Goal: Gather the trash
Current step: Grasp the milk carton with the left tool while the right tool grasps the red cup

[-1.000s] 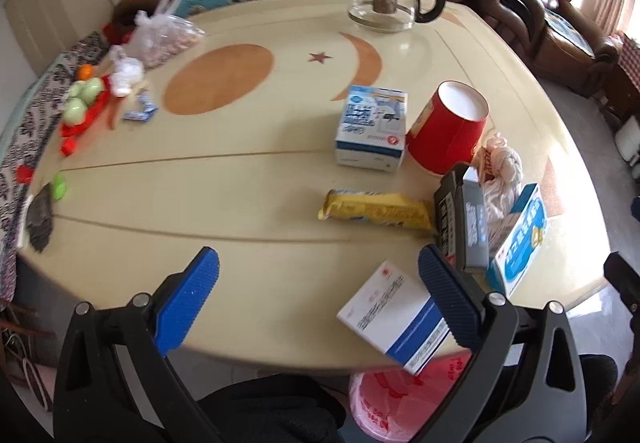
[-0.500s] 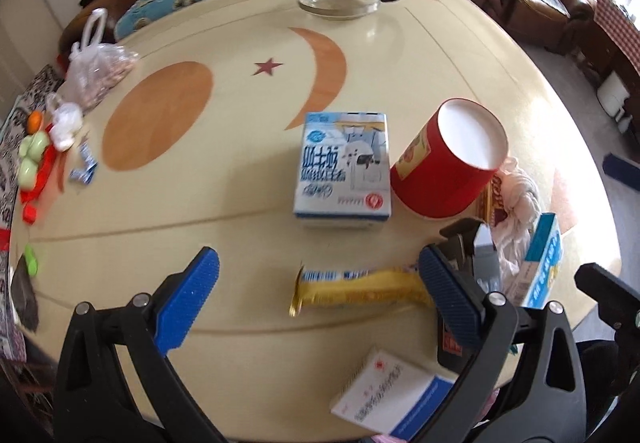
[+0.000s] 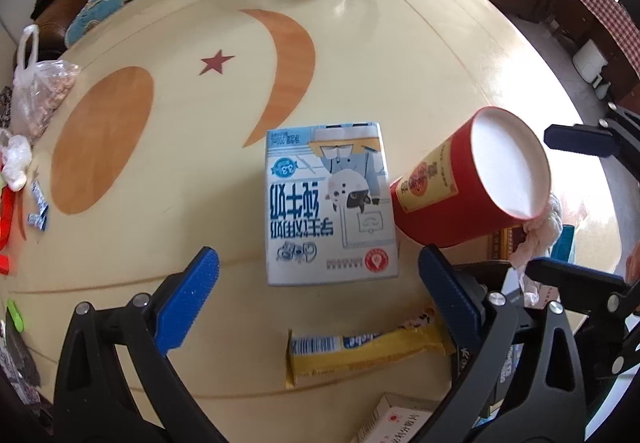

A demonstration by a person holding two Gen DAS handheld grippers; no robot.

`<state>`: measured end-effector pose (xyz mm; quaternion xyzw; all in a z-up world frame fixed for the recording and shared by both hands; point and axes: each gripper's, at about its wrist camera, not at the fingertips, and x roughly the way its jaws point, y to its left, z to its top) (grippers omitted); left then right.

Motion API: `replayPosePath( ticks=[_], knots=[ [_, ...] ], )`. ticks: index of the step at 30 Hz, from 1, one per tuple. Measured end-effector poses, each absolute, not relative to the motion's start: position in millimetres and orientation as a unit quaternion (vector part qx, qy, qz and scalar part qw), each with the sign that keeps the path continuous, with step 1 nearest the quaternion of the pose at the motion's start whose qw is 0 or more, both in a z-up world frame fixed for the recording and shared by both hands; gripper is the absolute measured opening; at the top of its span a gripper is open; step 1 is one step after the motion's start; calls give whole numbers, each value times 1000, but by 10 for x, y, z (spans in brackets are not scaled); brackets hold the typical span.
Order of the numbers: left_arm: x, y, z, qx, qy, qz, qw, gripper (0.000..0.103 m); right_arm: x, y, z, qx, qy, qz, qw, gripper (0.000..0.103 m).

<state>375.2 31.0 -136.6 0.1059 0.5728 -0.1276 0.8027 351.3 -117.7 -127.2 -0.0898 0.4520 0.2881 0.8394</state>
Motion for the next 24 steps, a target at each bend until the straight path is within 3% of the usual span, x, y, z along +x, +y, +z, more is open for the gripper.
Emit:
replayPosePath(
  ticks=[11, 16, 18, 24],
  knots=[
    [4024, 374, -1506, 86, 597, -172, 779, 98, 3786, -995, -1382, -111, 447, 313, 831, 81],
    [4104, 306, -1585, 103, 601, -177, 773, 96, 3868, -929, -1432, -114, 453, 317, 825, 58],
    [4114, 288, -1616, 110, 604, -179, 769, 94, 3865, -901, -1445, -121, 454, 312, 826, 56],
    [4188, 247, -1719, 103, 618, -186, 757, 77, 3838, -885, -1437, -121, 452, 304, 830, 55]
  ],
)
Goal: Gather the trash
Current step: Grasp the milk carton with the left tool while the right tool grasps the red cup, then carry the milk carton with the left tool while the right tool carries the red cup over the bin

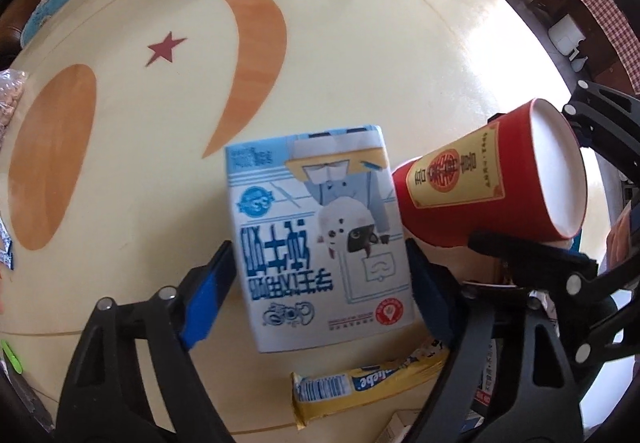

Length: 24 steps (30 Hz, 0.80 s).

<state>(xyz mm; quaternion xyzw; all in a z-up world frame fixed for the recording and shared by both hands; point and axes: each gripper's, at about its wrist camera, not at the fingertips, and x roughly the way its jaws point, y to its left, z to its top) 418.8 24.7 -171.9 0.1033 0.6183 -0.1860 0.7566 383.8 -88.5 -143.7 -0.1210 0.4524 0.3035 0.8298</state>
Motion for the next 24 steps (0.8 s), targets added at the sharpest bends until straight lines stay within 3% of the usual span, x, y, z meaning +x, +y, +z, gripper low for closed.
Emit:
replayPosePath(
  ticks=[11, 24],
  knots=[
    [4168, 266, -1655, 102, 603, -167, 773, 72, 3826, -880, -1344, -134, 442, 266, 846, 53],
    [3799, 253, -1173, 122, 561, -152, 804, 72, 3615, -906, -1091, -133, 425, 247, 860, 53]
  ],
)
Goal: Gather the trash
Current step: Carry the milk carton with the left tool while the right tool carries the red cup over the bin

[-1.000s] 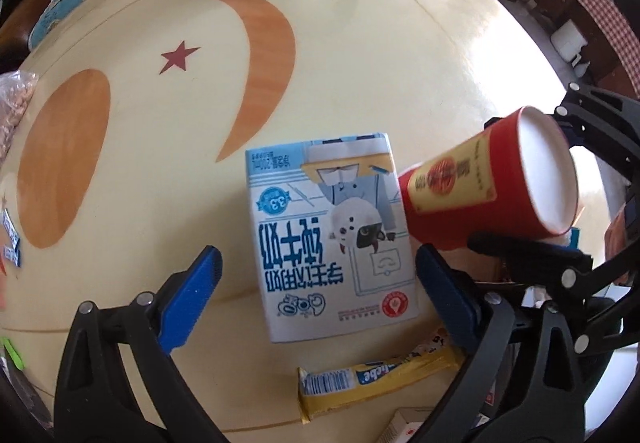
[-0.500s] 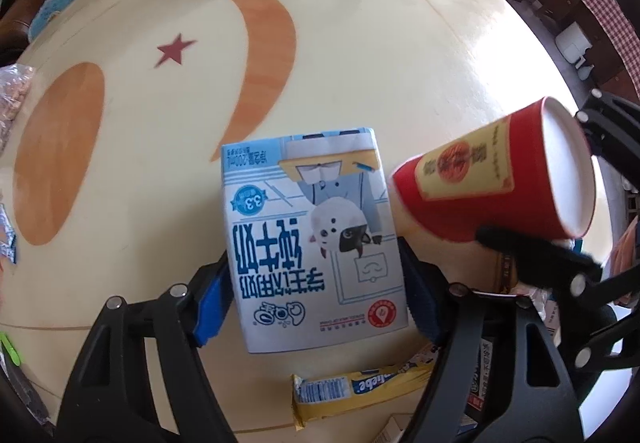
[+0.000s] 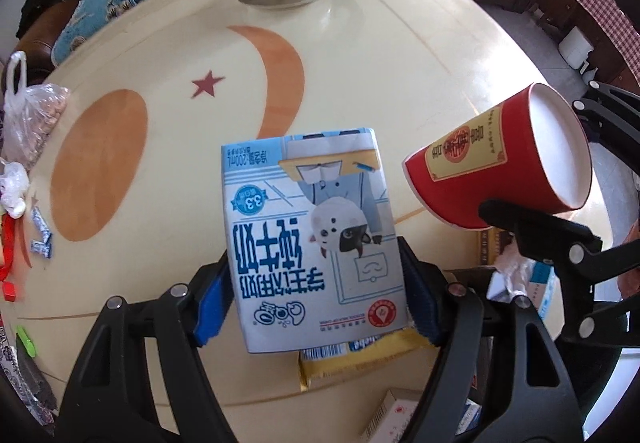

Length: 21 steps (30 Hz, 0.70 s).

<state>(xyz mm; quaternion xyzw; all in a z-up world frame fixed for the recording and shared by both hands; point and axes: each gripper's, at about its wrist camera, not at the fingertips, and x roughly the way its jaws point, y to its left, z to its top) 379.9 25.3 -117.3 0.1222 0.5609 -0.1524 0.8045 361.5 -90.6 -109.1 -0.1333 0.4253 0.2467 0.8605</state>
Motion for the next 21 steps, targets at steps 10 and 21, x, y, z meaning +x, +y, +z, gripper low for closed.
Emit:
replayPosePath(
  ticks=[10, 21],
  knots=[
    [3372, 365, -730, 119, 528, -145, 828, 72, 3293, -1012, -574, -124, 392, 232, 882, 53],
    [2656, 425, -263, 132, 492, -140, 849, 72, 2549, -1012, -124, -122, 359, 221, 898, 53]
  ],
)
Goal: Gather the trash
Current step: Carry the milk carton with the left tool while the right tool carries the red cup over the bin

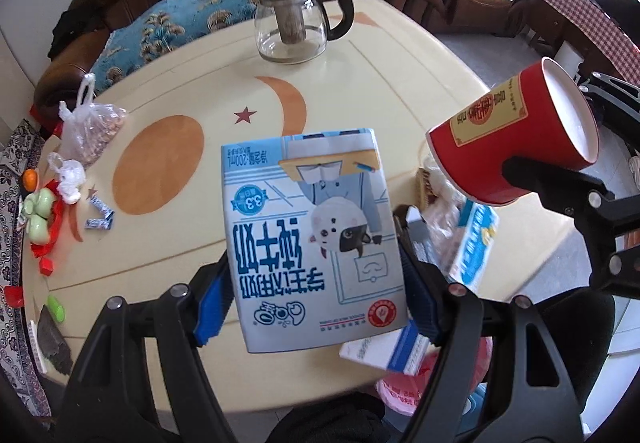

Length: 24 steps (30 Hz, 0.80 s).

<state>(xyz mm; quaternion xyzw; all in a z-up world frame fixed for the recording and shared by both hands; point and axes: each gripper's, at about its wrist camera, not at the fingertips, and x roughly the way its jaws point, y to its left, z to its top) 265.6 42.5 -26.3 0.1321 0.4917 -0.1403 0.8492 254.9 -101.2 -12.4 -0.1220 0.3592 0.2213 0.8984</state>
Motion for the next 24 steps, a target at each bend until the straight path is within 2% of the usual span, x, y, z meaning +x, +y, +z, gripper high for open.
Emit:
replayPosePath(
  ticks=[24],
  knots=[
    [1269, 353, 255, 151, 426, -160, 877, 72, 1145, -1089, 428, -117, 313, 206, 920, 53]
  ],
)
